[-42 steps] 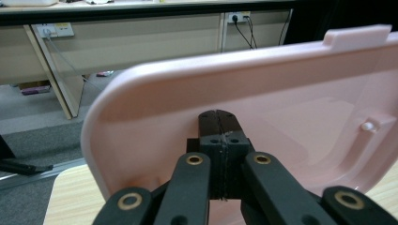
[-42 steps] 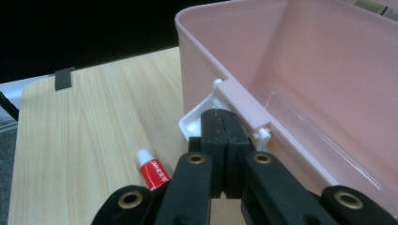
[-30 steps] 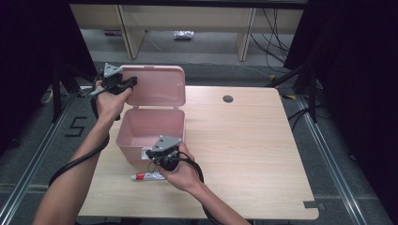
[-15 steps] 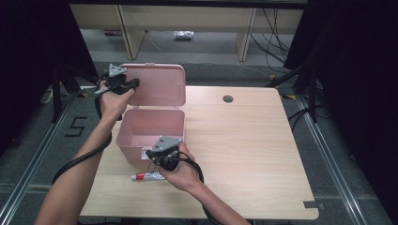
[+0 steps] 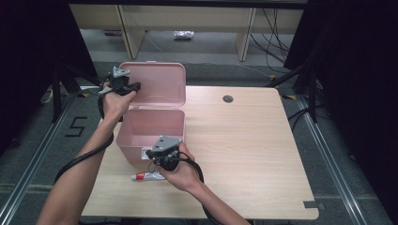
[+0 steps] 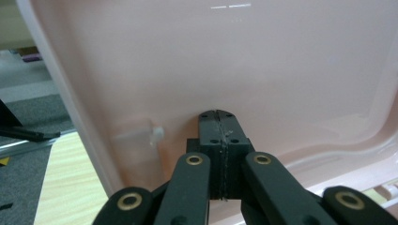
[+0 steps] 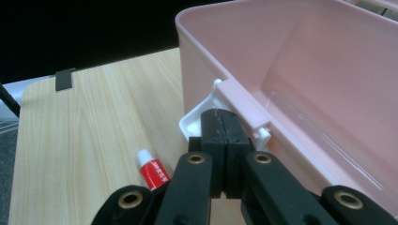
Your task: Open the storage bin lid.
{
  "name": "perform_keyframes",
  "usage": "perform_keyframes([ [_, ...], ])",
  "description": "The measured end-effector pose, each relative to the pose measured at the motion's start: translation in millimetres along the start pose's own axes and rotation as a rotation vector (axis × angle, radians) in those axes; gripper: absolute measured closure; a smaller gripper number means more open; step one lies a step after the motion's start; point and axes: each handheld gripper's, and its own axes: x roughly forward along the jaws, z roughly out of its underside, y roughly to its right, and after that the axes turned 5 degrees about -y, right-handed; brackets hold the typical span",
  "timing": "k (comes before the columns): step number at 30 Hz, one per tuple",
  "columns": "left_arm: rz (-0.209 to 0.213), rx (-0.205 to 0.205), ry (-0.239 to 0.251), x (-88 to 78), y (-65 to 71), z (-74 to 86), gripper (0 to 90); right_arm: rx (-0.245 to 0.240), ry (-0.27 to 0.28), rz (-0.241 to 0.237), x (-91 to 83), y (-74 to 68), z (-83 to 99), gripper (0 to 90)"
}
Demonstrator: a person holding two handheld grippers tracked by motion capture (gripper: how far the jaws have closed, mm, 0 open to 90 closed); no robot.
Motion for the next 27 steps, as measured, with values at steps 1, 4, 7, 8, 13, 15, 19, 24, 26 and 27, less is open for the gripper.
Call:
perform_keyframes([
  [1, 0.000, 0.000, -0.007, 1.0, -0.2, 0.8, 89.5, -0.001, 0.000, 0.000, 0.0, 0.0, 0.0, 90.0],
  [4, -0.002, 0.001, -0.020, 3.3, -0.4, 2.7, 89.5, 0.027, -0.004, -0.007, -0.1, -1.7, 0.5, 90.0],
  [7, 0.001, 0.007, -0.033, 5.6, -0.6, 4.4, 89.5, 0.028, -0.004, -0.007, -0.1, -1.7, 0.6, 90.0],
  [8, 0.002, 0.007, -0.037, 6.5, -0.5, 5.0, 89.5, 0.028, -0.004, -0.007, -0.2, -1.6, 0.5, 90.0],
  [13, 0.003, 0.018, -0.059, 11.4, -1.2, 7.5, 89.5, 0.030, -0.003, -0.009, -0.1, -1.7, 0.8, 90.0],
  [15, 0.000, 0.032, -0.077, 12.8, -1.8, 8.7, 89.5, 0.030, -0.004, -0.009, -0.1, -1.7, 0.7, 90.0],
  [19, 0.006, 0.052, -0.101, 15.4, -1.6, 10.4, 89.5, 0.031, -0.005, -0.010, -0.2, -1.6, 0.6, 90.0],
  [24, 0.013, 0.078, -0.116, 19.9, -2.1, 11.8, 89.5, 0.026, -0.002, -0.011, -0.1, -1.1, 0.6, 90.0],
  [26, 0.014, 0.082, -0.121, 20.6, -2.1, 12.3, 89.5, 0.010, 0.001, -0.010, 0.2, -0.1, 0.5, 90.0],
  [27, 0.015, 0.092, -0.126, 21.1, -2.6, 12.5, 89.5, 0.021, 0.001, -0.010, 0.1, -0.8, 0.7, 90.0],
])
